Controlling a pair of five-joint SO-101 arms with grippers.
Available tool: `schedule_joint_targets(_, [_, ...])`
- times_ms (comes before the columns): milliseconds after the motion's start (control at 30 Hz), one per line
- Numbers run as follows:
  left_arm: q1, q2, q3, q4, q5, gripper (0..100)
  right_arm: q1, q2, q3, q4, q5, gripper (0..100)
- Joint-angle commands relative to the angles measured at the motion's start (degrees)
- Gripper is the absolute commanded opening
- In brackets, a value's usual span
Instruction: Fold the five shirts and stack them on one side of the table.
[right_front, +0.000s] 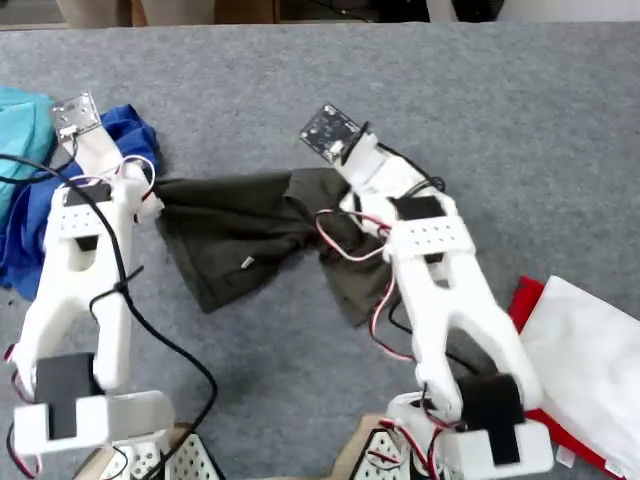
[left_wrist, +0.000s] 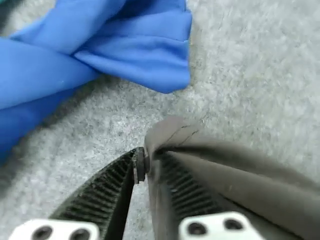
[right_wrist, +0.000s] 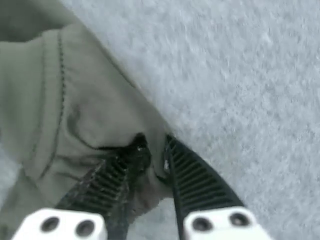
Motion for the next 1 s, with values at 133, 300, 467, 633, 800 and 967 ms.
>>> schedule_joint_targets(133, [-1.8,1.5,-9.6,3.7,6.5,21,7.3,1.1,-1.7,-0.9,6.2,29.2])
schedule_joint_targets(300, [-1.7,1.2,-13.6,10.9,5.8,21,11.1,1.1,-7.5,7.4,6.4,23.0])
schedule_joint_targets(467, [-1.0,1.2,-12.8,15.7,5.8,21,10.0,0.0,-13.8,24.0,8.0,14.8])
schedule_joint_targets(633, [1.7,-1.9,-3.8,15.2,5.9,21,7.4,-7.6,-13.1,35.0,7.8,19.6])
schedule_joint_targets(800, [2.0,-12.3,8.4,7.4,3.0,21,3.5,-15.3,-10.9,44.0,7.6,25.6])
schedule_joint_targets(967, [-0.8,-16.6,18.2,-3.9,1.0,21,-6.8,-19.3,-3.5,48.7,2.2,25.6])
